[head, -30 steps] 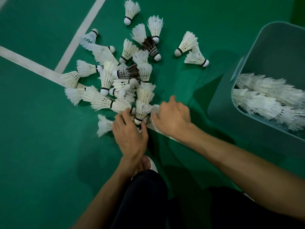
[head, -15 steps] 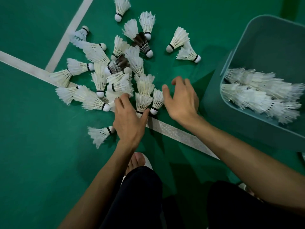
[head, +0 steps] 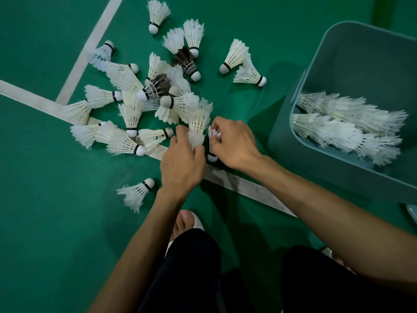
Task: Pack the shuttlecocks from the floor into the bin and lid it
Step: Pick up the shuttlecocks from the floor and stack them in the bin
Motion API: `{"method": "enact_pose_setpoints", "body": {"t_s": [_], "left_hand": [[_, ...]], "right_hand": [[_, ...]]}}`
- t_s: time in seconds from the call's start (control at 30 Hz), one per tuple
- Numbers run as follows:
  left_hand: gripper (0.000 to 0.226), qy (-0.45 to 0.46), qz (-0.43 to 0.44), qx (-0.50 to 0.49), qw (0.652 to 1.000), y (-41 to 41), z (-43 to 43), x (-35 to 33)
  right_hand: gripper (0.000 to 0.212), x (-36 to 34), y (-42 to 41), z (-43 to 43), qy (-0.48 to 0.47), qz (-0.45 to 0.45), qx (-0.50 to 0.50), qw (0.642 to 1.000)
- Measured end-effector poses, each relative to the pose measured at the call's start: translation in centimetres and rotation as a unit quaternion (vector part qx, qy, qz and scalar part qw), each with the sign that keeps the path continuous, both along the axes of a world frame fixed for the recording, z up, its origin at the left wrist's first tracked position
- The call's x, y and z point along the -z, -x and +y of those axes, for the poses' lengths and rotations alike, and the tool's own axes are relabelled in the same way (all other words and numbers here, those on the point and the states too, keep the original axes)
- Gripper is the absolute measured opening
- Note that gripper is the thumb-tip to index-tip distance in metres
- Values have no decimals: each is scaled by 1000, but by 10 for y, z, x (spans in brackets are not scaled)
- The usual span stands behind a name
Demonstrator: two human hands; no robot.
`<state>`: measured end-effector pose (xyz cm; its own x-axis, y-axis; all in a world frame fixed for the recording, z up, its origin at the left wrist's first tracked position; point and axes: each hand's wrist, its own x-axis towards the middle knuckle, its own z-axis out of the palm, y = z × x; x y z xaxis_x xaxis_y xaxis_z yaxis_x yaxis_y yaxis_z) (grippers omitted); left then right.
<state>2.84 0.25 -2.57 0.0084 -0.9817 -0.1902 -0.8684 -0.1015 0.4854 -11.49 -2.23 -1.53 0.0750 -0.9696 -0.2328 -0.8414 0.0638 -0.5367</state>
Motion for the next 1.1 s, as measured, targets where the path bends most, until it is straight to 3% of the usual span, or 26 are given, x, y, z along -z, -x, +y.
{"method": "enact_pose_setpoints", "body": {"t_s": [0.13, 0.23, 0.37, 0.53, 0.7, 0.8, 0.93, 1.03, 1.1], "left_hand": [[16, 26, 40, -36, 998, 0, 5, -11], [31, 84, 86, -44, 992, 7, 0, -23], [33, 140, 123, -52, 981, 22, -13, -53], [22, 160, 162, -34, 973, 56, -22, -112], [17, 185, 268, 36, 945, 122, -32, -156], [21, 110, 319, 84, 937, 168, -30, -158], [34, 30, 307, 150, 939, 214, -28, -144], [43, -31, 297, 143, 944, 239, -35, -130], [47, -75, 293, 136, 943, 252, -40, -121]], "right_hand": [[5, -15, 0, -2, 46, -31, 8, 998], [7, -37, -3, -8, 117, -44, 4, 992], [16, -77, 1, -16, 191, -43, 37, 980], [14, -129, 41, -14, 187, -137, 147, 962], [21, -167, 125, 1, 204, -252, 272, 906], [18, -170, 181, 20, 159, -223, 360, 892], [20, -143, 235, 41, 8, -219, 474, 853], [44, -114, 254, 50, -85, -192, 496, 843], [33, -100, 254, 53, -138, -189, 475, 848]]}}
